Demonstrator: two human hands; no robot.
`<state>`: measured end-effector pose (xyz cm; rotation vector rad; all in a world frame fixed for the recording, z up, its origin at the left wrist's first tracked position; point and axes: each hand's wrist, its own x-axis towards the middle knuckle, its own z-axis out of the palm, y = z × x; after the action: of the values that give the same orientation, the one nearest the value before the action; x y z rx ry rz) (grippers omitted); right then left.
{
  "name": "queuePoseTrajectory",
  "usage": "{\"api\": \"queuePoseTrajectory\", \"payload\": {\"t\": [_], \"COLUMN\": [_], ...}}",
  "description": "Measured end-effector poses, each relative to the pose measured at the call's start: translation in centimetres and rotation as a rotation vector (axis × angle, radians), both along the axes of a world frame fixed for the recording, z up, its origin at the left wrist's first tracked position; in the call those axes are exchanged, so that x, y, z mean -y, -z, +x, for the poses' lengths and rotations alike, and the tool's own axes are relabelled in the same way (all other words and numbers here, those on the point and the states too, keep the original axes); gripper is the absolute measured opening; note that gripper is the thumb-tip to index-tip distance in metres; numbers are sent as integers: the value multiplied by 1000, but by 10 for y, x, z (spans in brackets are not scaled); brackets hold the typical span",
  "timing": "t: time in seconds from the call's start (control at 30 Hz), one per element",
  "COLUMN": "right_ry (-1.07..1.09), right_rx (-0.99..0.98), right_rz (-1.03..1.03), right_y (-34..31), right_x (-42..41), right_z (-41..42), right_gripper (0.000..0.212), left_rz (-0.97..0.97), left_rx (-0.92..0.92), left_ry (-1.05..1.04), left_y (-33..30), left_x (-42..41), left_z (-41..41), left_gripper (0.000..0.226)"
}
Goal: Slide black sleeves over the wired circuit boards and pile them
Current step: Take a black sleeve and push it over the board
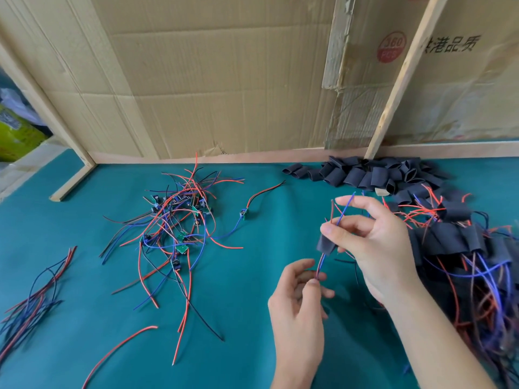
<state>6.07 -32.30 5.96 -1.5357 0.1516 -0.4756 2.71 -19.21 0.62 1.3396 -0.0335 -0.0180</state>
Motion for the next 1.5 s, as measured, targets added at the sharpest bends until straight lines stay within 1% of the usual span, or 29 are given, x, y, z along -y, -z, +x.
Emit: {"api": "queuePoseTrajectory", "payload": {"t": [0.07,0.17,0.27,0.43,0.6,0.7,0.77,0.87,0.97,1.07,1.1,1.27,1.37,1.5], "right_ry": [38,37,-12,-73,-17,30,36,-28,-181,-340,-343,-245,-221,-199], "right_rx": [45,69,42,-101,-122,-127,-128,-141,-175,-231,-237,-216,-212,-204], "right_rz": [35,56,57,-143,-152,-216,-192,-112,-25,68,78,50,-12,37], "right_y": [-1,-2,3,16,21,24,25,24,20,19,19,21,21,23], "right_x": [2,4,1,-10,-13,-18,-20,-19,-13,-7,-6,-7,-7,-9], "right_z": [0,-1,-3,-3,-2,-1,-1,-2,-3,-5,-5,-4,-4,-4], "right_gripper": [39,39,38,33,27,26,24,22,20,32,32,14,12,9], "left_rz": [37,68,11,40,61,89,99,103,66,8,-6,-26,-34,-17], "left_rx": [23,30,24,67,90,102,105,114,109,100,100,109,108,114], "left_ry": [9,17,-17,-84,-103,-108,-105,-115,-147,-182,-185,-178,-152,-78], "left_y": [1,4,5,10,11,10,10,11,11,12,11,11,10,9], "left_x": [0,0,-1,2,2,2,2,3,2,2,2,2,1,1], "left_z": [-1,0,2,4,3,3,3,2,3,5,5,3,3,1], "left_gripper": [20,30,28,30,33,40,42,40,37,30,29,24,24,30]}}
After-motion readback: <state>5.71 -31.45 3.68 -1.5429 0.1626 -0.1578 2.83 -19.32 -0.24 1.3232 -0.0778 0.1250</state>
